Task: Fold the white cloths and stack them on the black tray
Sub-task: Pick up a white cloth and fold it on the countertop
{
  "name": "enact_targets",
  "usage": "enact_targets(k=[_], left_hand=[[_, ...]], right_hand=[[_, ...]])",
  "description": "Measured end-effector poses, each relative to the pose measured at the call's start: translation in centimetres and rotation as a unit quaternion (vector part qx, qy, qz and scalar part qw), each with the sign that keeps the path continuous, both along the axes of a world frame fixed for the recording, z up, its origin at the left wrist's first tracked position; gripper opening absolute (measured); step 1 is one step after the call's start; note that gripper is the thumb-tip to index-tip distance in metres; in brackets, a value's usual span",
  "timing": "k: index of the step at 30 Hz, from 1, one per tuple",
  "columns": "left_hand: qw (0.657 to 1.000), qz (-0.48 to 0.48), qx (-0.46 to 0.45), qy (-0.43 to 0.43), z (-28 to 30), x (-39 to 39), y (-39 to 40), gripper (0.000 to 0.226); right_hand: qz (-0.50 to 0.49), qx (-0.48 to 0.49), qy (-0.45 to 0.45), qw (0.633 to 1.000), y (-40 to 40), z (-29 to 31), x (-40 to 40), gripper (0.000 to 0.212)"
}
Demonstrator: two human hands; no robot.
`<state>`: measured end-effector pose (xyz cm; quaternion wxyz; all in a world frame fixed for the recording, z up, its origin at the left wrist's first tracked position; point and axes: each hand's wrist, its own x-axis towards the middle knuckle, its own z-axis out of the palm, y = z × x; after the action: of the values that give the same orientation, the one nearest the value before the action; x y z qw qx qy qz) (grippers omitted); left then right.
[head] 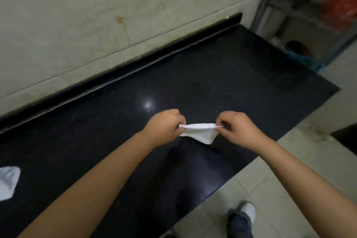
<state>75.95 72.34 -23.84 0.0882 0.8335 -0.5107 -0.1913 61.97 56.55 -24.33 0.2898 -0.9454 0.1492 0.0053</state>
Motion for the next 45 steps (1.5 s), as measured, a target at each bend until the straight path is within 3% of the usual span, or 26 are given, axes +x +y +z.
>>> enact_targets(k=[3,6,10,15,21,26,34,37,43,45], left_hand=[[0.999,-0.034,-0.014,-0.014,1.6,-4.4,-10.1,0.021],[0.998,-0.061,-0.025,-0.008,2.5,-9.8,-20.5,0.018],[0.994,-0.06,-0.084,0.023,3.5,-16.1,-32.6,0.017],[0.981,-0.015,-0.168,0.094,5.4,-18.8,-43.4,0.015],[0.942,0.053,-0.297,0.149,11.3,-15.0,-56.0,0.017],[0.916,0.066,-0.365,0.15,16.3,-10.2,-66.5,0.009],[0.905,0.169,-0.366,0.136,18.2,-4.1,-80.6,0.018],[0.897,0.239,-0.36,0.09,17.1,-2.3,-84.4,0.017],[0.813,0.401,-0.348,0.239,15.0,0.8,-89.1,0.021],[0.781,0.465,-0.349,0.227,14.2,1.9,-90.6,0.017]], right_hand=[[-0.061,-0.025,-0.026,0.997,-8.4,1.2,-5.3,0.01],[-0.089,-0.065,0.007,0.994,-17.2,2.3,-11.0,0.028],[-0.117,-0.121,0.054,0.984,-28.4,4.1,-17.1,0.023],[-0.177,-0.148,0.005,0.973,-39.8,7.3,-19.2,0.019],[-0.232,-0.071,-0.185,0.952,-52.2,14.0,-15.1,0.017],[-0.25,-0.023,-0.251,0.935,-62.7,19.0,-9.9,0.02],[-0.227,0.028,-0.248,0.941,-77.8,20.6,-2.0,0.022],[-0.227,0.1,-0.251,0.936,-82.1,20.2,1.2,0.015],[-0.19,0.14,-0.155,0.959,-88.3,18.3,7.7,0.035],[-0.138,0.157,-0.12,0.971,-90.4,17.5,10.2,0.037]])
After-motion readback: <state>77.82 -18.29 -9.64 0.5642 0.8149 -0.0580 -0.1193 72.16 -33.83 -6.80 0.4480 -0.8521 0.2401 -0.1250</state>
